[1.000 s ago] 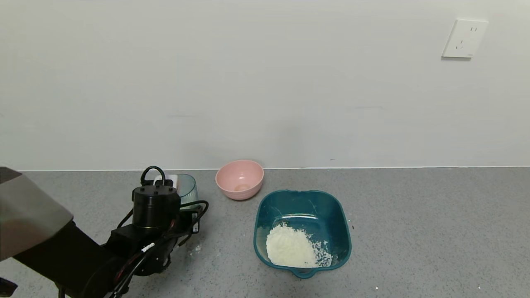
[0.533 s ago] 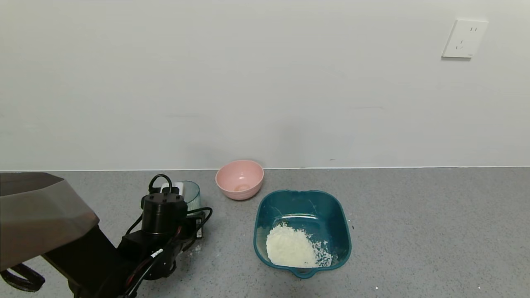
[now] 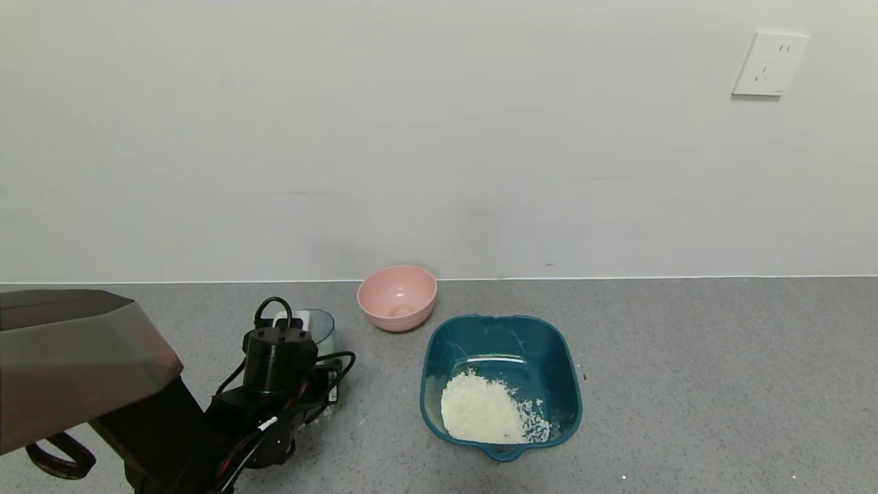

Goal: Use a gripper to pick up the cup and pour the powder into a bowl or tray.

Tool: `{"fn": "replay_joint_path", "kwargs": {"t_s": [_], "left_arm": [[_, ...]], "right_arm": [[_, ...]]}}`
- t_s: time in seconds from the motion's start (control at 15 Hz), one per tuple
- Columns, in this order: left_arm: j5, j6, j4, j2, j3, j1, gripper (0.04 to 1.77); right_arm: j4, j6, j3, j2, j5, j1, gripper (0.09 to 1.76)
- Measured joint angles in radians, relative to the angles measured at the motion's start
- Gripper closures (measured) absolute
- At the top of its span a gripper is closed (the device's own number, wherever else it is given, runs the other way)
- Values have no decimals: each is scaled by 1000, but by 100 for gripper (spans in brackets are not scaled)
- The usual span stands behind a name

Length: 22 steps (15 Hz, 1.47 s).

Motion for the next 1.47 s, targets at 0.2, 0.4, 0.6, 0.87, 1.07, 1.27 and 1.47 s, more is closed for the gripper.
{"fn": "replay_joint_path", "kwargs": {"t_s": [0.2, 0.4, 0.6, 0.87, 1.07, 1.27, 1.47], "left_arm": [[0, -2, 0, 5, -1, 0, 58], [3, 4, -31, 10, -1, 0, 55], [4, 7, -50, 19, 4, -1, 39], [6, 3, -51, 26, 3, -3, 27], [6, 3, -50, 24, 5, -2, 22], [6, 8, -50, 2, 20, -6, 18], [2, 30, -42, -63, 50, -13, 15]], "right_arm": [[0, 0, 0, 0, 0, 0, 14], [0, 0, 0, 0, 0, 0, 14], [0, 0, 0, 0, 0, 0, 14], [0, 0, 0, 0, 0, 0, 14], [0, -1, 0, 0, 0, 0, 14], [0, -1, 0, 0, 0, 0, 14], [0, 0, 0, 0, 0, 0, 14]]}}
